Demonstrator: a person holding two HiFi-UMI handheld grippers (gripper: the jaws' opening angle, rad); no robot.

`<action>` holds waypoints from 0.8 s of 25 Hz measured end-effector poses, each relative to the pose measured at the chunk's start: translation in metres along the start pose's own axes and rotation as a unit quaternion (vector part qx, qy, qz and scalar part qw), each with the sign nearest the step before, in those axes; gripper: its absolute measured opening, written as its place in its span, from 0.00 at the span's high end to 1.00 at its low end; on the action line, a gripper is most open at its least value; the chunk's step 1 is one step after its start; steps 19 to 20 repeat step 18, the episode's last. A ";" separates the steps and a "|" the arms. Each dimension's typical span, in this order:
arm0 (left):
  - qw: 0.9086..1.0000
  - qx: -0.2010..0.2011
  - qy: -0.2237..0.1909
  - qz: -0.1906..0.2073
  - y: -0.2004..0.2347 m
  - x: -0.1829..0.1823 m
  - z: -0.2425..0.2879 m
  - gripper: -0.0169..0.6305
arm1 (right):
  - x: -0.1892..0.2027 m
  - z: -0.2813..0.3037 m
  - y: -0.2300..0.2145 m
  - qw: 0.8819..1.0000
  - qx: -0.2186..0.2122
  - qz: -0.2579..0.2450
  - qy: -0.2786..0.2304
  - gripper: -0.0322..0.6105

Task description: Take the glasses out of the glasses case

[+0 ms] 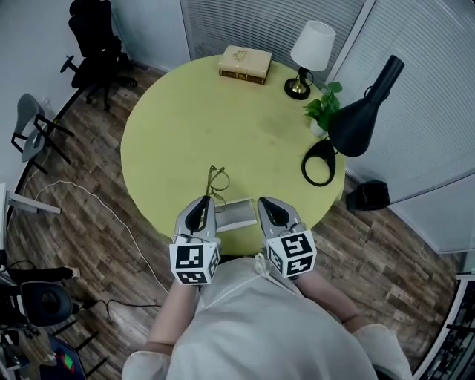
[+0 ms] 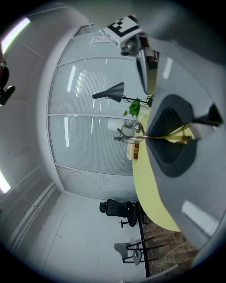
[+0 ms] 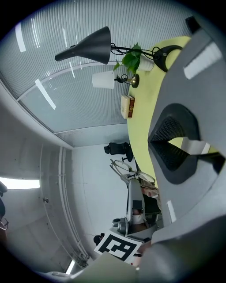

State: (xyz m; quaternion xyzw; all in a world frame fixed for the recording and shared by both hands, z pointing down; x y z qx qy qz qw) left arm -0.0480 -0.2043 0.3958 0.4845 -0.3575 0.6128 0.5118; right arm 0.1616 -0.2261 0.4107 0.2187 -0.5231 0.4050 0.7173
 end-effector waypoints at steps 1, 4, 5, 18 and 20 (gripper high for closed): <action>1.000 -0.001 0.000 0.002 0.000 0.000 0.001 0.95 | 0.000 0.000 0.000 1.000 -0.001 0.001 0.000 0.95; 1.000 -0.004 0.001 -0.001 -0.002 0.000 0.003 0.95 | -0.001 0.001 -0.001 1.000 -0.006 -0.002 -0.001 0.95; 1.000 -0.003 0.001 -0.006 -0.002 0.000 0.003 0.95 | -0.001 0.002 -0.001 1.000 -0.008 -0.003 -0.001 0.95; 1.000 -0.015 0.007 0.002 -0.004 0.006 -0.003 0.95 | 0.001 0.003 0.007 1.000 -0.025 -0.012 0.005 0.95; 1.000 -0.015 0.007 0.002 -0.004 0.006 -0.003 0.95 | 0.001 0.003 0.007 1.000 -0.025 -0.012 0.005 0.95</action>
Point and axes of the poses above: the fingertips, and each gripper's own axes: z forward along the fingers, y to its left, x out of its underside, the point moved 10 cm from there along -z, backward along the fingers, and after that the axes turned 2 degrees about -x, right-handed, at the moved point
